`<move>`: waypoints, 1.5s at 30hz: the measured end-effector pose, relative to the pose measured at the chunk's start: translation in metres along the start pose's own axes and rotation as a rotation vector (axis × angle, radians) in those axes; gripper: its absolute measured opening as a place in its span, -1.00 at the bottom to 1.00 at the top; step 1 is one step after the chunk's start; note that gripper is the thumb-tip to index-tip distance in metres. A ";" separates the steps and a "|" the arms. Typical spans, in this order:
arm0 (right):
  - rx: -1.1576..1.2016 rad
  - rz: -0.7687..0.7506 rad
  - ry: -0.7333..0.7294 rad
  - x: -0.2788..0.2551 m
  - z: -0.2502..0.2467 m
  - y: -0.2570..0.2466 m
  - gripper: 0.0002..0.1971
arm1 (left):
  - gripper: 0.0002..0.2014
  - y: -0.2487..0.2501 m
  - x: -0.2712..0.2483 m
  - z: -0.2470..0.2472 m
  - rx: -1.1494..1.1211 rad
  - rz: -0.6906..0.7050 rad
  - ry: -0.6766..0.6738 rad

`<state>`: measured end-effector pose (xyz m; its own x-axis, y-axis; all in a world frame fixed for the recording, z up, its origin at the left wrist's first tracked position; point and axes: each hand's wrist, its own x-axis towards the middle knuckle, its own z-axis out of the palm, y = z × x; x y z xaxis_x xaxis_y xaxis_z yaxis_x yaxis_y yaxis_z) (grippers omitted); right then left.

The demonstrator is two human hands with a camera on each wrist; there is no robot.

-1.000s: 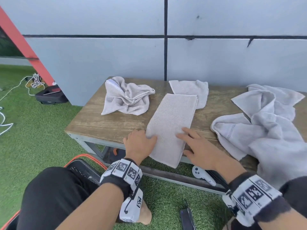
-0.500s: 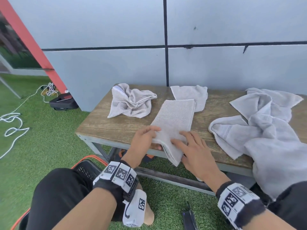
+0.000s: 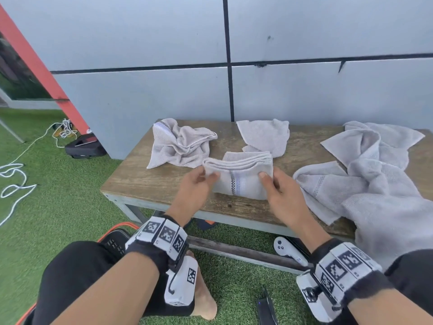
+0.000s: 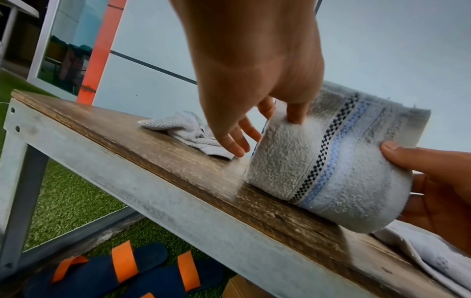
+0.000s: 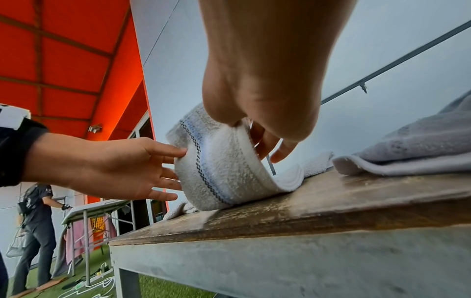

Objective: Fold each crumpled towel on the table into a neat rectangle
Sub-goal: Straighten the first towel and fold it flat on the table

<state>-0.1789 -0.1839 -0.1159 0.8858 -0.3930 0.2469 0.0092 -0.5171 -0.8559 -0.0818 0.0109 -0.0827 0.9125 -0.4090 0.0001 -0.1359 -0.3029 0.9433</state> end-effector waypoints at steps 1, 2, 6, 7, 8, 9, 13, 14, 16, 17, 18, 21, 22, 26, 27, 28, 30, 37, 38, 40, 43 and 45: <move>-0.003 0.012 0.007 0.002 0.000 0.001 -0.65 | -0.83 0.001 0.001 0.002 -0.006 0.015 -0.001; -0.010 0.029 0.007 0.004 0.001 0.002 -0.63 | -0.77 -0.001 0.002 0.004 0.011 0.025 -0.001; -0.060 0.120 -0.063 0.011 0.003 0.008 -0.67 | -0.62 -0.016 0.009 0.011 0.131 -0.006 -0.019; -0.084 0.145 -0.101 0.012 0.003 0.009 -0.67 | -0.62 -0.020 0.009 0.013 0.157 -0.031 -0.018; -0.108 0.175 -0.139 0.012 0.004 0.010 -0.66 | -0.64 -0.025 0.010 0.014 0.176 -0.059 -0.012; -0.125 0.209 -0.171 0.012 0.005 0.011 -0.65 | -0.67 -0.028 0.009 0.017 0.193 -0.085 -0.007; -0.157 0.295 -0.216 0.016 0.012 0.013 -0.64 | -0.71 -0.039 0.015 0.025 0.324 -0.141 0.033; -0.166 0.304 -0.206 0.017 0.013 0.015 -0.64 | -0.71 -0.041 0.018 0.027 0.346 -0.154 0.047; -0.199 0.311 -0.175 0.020 0.014 0.017 -0.61 | -0.68 -0.042 0.025 0.030 0.380 -0.159 0.079; -0.237 0.309 -0.159 0.022 0.013 0.018 -0.59 | -0.66 -0.041 0.029 0.032 0.397 -0.146 0.096; -0.283 0.309 -0.152 0.023 0.013 0.020 -0.58 | -0.64 -0.041 0.032 0.034 0.412 -0.134 0.114; -0.379 0.336 -0.176 0.027 0.012 0.026 -0.60 | -0.58 -0.037 0.043 0.038 0.425 -0.147 0.113; -0.387 0.348 -0.175 0.028 0.012 0.028 -0.61 | -0.55 -0.037 0.047 0.040 0.443 -0.158 0.101; -0.461 0.337 -0.163 0.032 0.013 0.034 -0.64 | -0.53 -0.041 0.057 0.045 0.620 -0.161 0.090; -0.495 0.332 -0.176 0.034 0.014 0.037 -0.64 | -0.54 -0.044 0.059 0.046 0.672 -0.152 0.093; -0.527 0.329 -0.187 0.035 0.014 0.040 -0.64 | -0.55 -0.045 0.059 0.047 0.711 -0.138 0.101; -0.579 0.312 -0.197 0.038 0.016 0.044 -0.62 | -0.58 -0.047 0.059 0.048 0.736 -0.116 0.129; -0.677 0.297 -0.197 0.043 0.016 0.043 -0.61 | -0.63 -0.045 0.063 0.049 0.709 -0.189 0.172; -0.670 0.298 -0.174 0.043 0.016 0.041 -0.64 | -0.66 -0.044 0.063 0.048 0.674 -0.192 0.182; -0.640 0.225 -0.045 0.040 0.016 0.032 -0.73 | -0.74 -0.041 0.059 0.047 0.617 -0.137 0.233; -0.688 -0.123 0.095 0.039 0.014 0.017 -0.73 | -0.82 -0.040 0.045 0.049 0.723 0.297 0.272; -0.719 -0.277 -0.053 0.039 0.018 0.016 -0.63 | -0.69 -0.046 0.035 0.056 0.821 0.458 0.071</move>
<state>-0.1358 -0.1942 -0.1283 0.9163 -0.1496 0.3714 -0.0539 -0.9652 -0.2558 -0.0647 -0.0377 -0.1450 0.7204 -0.5937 0.3585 -0.6921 -0.6484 0.3170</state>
